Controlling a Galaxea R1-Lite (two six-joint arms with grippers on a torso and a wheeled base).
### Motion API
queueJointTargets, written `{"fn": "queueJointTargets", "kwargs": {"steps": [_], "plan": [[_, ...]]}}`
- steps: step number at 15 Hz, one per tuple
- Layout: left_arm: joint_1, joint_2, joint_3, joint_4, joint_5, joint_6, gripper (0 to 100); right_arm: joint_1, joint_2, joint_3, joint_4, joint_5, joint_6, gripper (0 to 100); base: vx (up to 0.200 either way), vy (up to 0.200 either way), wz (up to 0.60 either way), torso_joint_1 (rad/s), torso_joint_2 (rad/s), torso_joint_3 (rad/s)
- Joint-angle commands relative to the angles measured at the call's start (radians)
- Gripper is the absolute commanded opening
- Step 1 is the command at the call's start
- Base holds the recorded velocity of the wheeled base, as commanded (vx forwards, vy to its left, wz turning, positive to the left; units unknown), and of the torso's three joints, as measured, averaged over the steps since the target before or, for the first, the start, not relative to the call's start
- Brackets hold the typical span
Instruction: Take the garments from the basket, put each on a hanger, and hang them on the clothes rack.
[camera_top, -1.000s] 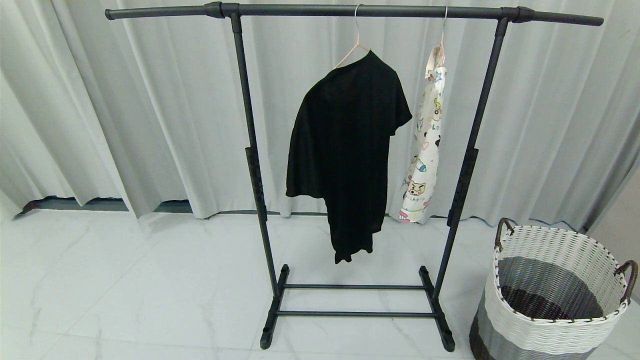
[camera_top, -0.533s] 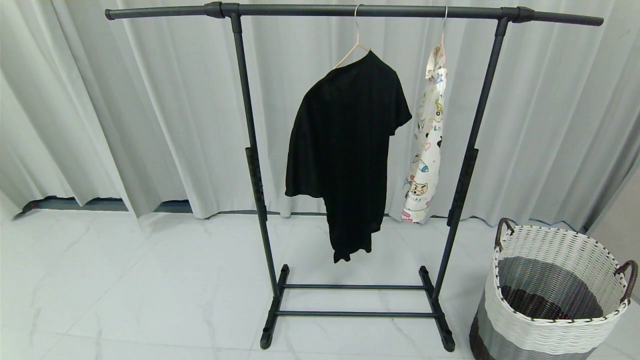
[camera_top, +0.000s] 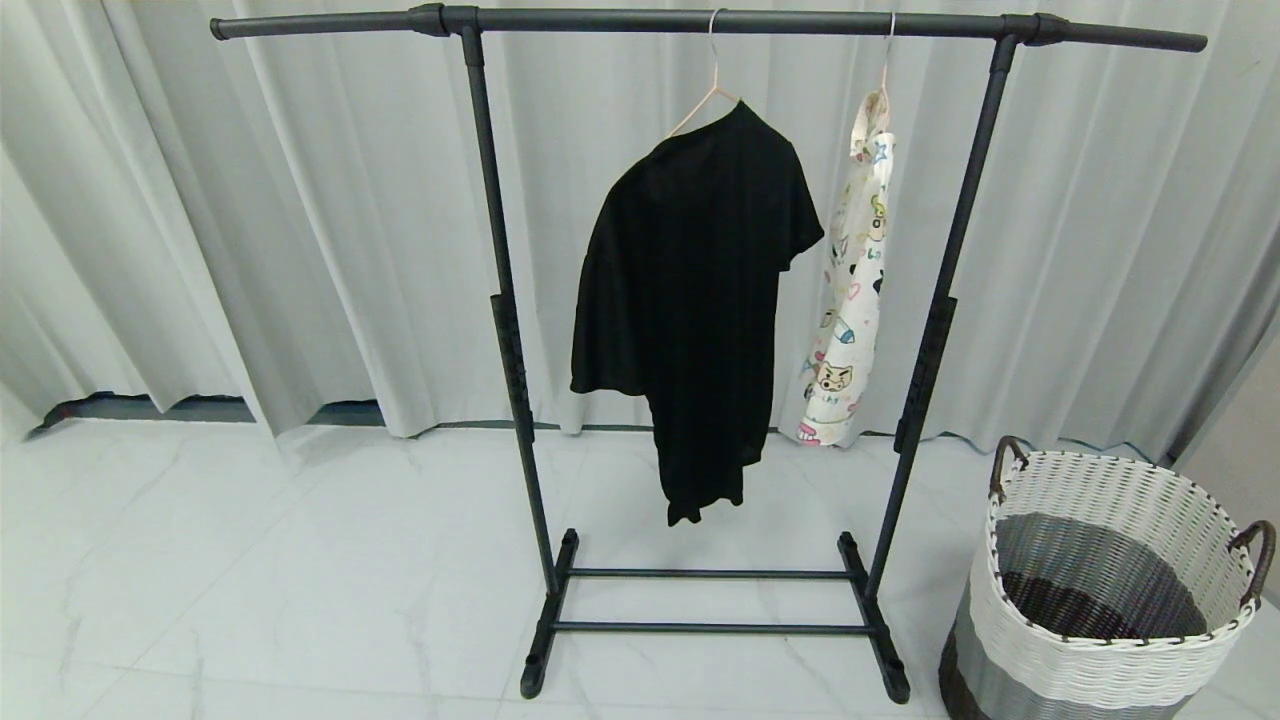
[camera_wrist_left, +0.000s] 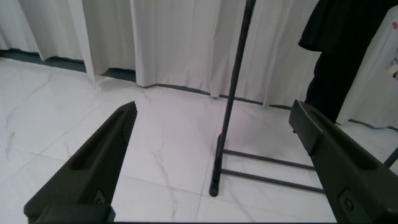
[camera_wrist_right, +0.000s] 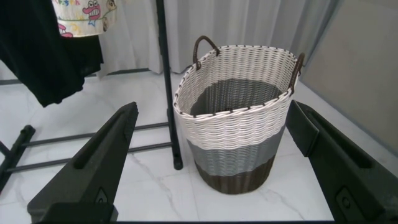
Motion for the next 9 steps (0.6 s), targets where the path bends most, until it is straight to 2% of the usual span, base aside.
{"fn": "queueJointTargets", "kwargs": {"steps": [1, 9], "plan": [[0.001, 0.001, 0.0, 0.0, 0.0, 0.0, 100, 0.0, 0.0, 0.0, 0.0, 0.0, -0.001, 100, 0.0, 0.0, 0.0, 0.0, 0.0, 0.0], [0.001, 0.001, 0.0, 0.0, 0.0, 0.0, 100, 0.0, 0.0, 0.0, 0.0, 0.0, 0.002, 100, 0.0, 0.0, 0.0, 0.0, 0.0, 0.0]]}}
